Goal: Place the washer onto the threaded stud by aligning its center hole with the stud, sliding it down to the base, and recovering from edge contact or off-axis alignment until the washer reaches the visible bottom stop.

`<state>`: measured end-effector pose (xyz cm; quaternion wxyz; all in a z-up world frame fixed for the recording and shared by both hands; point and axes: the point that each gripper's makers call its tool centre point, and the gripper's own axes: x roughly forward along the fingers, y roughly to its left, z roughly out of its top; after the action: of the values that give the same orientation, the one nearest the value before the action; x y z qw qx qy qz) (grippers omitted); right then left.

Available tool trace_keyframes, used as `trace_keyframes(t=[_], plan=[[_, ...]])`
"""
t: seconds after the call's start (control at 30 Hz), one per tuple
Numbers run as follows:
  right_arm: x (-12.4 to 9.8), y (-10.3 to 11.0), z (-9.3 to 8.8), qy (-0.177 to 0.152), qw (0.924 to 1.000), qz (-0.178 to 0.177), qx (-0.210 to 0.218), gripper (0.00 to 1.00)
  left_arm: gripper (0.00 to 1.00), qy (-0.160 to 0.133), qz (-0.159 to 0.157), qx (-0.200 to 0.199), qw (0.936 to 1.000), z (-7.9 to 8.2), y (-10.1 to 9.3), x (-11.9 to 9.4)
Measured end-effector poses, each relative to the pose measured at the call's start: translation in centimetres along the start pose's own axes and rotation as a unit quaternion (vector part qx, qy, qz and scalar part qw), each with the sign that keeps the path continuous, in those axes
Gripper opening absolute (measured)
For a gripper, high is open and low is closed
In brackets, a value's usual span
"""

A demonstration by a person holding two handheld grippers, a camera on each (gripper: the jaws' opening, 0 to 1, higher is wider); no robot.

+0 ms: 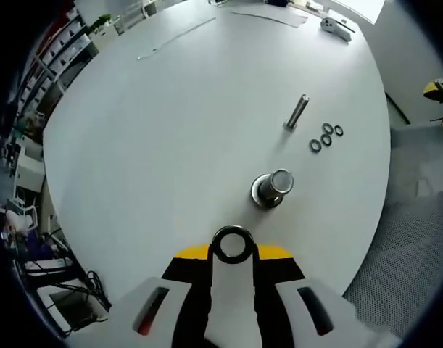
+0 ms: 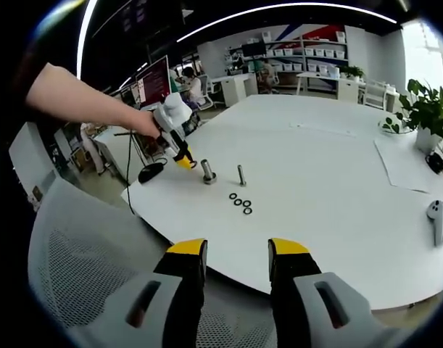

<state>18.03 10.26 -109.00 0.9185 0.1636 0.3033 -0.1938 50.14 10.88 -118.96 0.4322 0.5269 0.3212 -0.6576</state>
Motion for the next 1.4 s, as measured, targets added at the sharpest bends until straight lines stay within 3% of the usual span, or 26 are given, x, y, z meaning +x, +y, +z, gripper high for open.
trace_keyframes(t=[0.27, 0.67, 1.1, 1.33, 1.4], plan=[[0.0, 0.1, 0.2, -0.006, 1.0, 0.006, 0.0, 0.36, 0.19, -0.007, 0.002, 0.024, 0.9997, 2.1, 0.2, -1.5], [-0.5, 0.1, 0.8, -0.018, 0.9998, 0.003, 0.013, 0.36, 0.19, -0.01, -0.009, 0.067, 0.9977, 5.7, -2.7, -2.4], [-0.2, 0.0, 0.7, -0.02, 0.9997, 0.004, 0.01, 0.36, 0.19, 0.022, -0.005, 0.094, 0.9953, 5.3, -2.4, -0.7], [-0.3, -0.1, 0.7, -0.021, 0.9997, 0.002, 0.012, 0.35, 0.19, 0.025, -0.008, 0.1, 0.9947, 5.4, -2.8, -0.3], [-0.2, -0.1, 0.7, -0.02, 0.9997, 0.001, 0.011, 0.35, 0.19, 0.026, -0.009, 0.104, 0.9942, 5.4, -3.7, -0.6]])
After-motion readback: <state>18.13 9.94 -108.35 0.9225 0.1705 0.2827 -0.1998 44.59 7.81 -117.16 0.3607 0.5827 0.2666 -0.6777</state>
